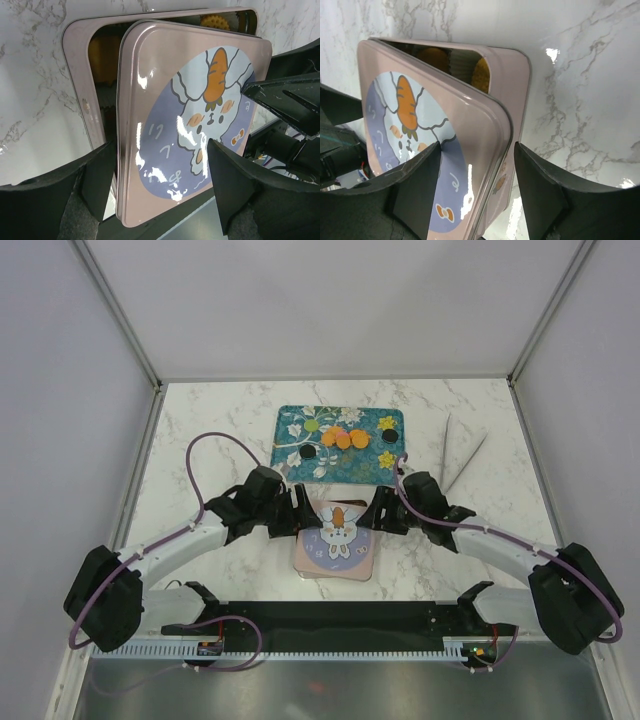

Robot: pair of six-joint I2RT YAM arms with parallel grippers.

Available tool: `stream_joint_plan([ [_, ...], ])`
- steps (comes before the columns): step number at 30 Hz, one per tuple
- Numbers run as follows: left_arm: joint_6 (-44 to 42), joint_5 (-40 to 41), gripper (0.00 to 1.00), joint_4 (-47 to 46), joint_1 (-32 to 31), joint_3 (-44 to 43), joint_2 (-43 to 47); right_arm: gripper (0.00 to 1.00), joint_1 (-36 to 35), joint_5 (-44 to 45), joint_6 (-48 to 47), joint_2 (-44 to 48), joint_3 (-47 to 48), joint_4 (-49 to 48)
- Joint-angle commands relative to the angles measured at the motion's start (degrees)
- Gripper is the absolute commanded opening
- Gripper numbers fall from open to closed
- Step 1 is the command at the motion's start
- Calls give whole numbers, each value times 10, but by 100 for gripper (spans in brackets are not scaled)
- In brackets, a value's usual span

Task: Pack the cookies

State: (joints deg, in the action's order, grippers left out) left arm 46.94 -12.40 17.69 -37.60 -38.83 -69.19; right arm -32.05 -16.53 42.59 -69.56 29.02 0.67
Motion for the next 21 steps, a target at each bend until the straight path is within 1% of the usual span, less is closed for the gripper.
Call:
stream_joint_plan([
  [1,7,10,81,-13,-3,4,3,68,-2,43,-33,-16,41,42],
  [8,-8,24,81,3,-3,-11,7,68,-2,61,-53,-65,77,60],
  [13,-30,57,83,38,-2,-28,12,68,-4,72,-61,-73,96,68],
  [21,-36,77,83,56,-2,-36,22,70,-4,76,-71,-84,107,78],
])
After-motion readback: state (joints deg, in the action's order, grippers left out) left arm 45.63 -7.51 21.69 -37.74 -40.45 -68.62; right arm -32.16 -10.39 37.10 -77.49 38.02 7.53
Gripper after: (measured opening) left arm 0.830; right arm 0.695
